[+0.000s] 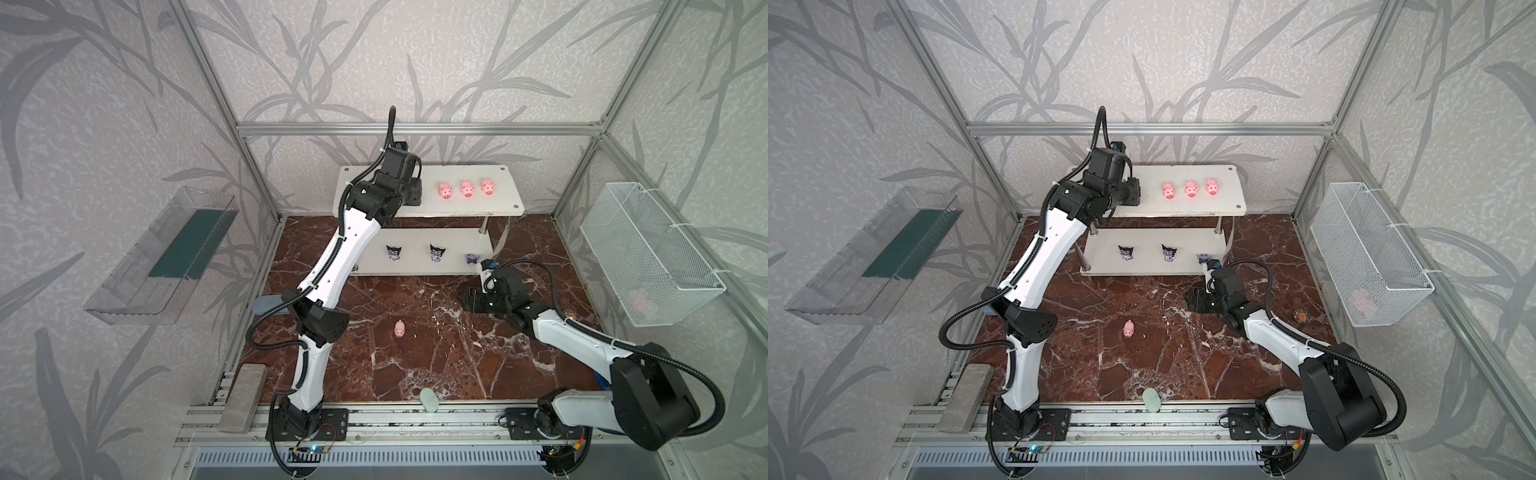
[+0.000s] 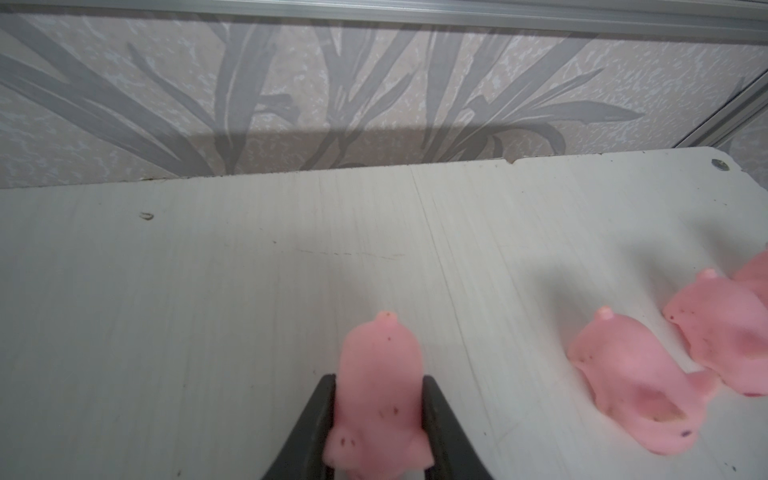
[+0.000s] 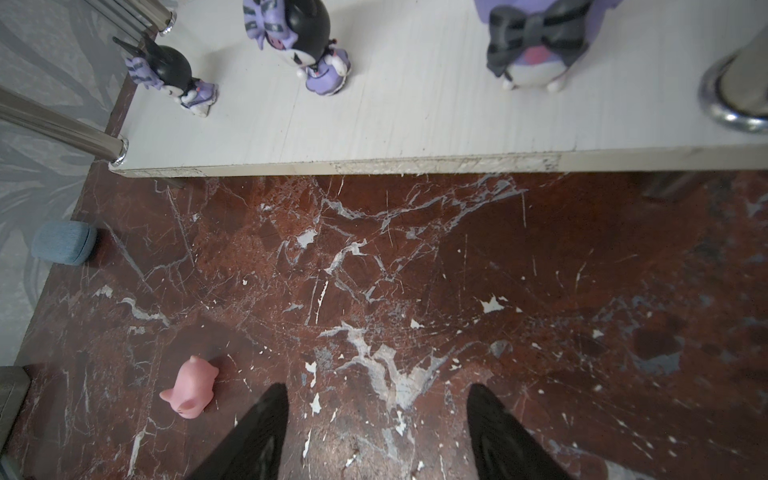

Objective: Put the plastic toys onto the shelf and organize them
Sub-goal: 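Lower the pig at the end of the pig row and open the left gripper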

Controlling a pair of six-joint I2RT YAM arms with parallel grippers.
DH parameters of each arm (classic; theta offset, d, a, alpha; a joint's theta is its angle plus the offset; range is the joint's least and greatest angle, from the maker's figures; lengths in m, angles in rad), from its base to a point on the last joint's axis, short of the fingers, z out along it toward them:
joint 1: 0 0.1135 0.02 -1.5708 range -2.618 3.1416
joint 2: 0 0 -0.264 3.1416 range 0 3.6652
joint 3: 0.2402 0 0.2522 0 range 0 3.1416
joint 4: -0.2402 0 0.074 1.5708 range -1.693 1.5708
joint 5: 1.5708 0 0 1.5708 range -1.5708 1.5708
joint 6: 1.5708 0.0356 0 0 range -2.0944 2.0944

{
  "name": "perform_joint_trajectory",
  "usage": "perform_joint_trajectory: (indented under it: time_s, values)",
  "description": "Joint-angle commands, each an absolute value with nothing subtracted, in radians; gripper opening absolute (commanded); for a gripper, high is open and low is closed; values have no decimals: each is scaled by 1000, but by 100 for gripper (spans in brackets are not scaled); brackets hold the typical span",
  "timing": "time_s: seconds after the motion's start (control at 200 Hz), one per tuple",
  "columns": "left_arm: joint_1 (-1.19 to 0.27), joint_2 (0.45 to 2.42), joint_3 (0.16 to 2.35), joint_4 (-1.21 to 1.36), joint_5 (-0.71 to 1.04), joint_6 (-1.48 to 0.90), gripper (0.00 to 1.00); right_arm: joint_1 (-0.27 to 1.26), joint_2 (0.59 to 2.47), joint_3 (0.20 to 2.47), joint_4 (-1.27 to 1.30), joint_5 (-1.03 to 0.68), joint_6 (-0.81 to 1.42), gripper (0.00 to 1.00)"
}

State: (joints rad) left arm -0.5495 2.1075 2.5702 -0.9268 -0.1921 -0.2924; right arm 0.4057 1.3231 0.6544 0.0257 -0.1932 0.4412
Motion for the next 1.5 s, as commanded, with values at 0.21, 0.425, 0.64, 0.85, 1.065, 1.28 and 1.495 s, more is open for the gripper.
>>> perform_joint_trajectory:
  time_s: [0.21, 0.425, 0.64, 0.85, 1.065, 1.28, 1.495]
  values:
    - [-557, 2134, 2596, -940, -149, -313, 32, 400, 1338, 676, 46, -204, 444, 69]
    - [-557, 2145, 2597, -944, -149, -311, 35, 401, 1352, 682, 48, -207, 445, 69]
    - [-557, 2142, 2605, -942, -149, -308, 39, 400, 1363, 688, 49, -212, 448, 69]
    - [-558, 2123, 2605, -950, -148, -311, 45, 400, 1370, 693, 48, -214, 451, 69]
    - [-565, 2110, 2603, -956, -138, -312, 50, 400, 1379, 699, 51, -222, 457, 69]
    - [-572, 2103, 2601, -961, -135, -313, 50, 401, 1382, 700, 51, -222, 458, 69]
    - [-577, 2092, 2596, -959, -135, -313, 50, 400, 1380, 698, 52, -224, 459, 69]
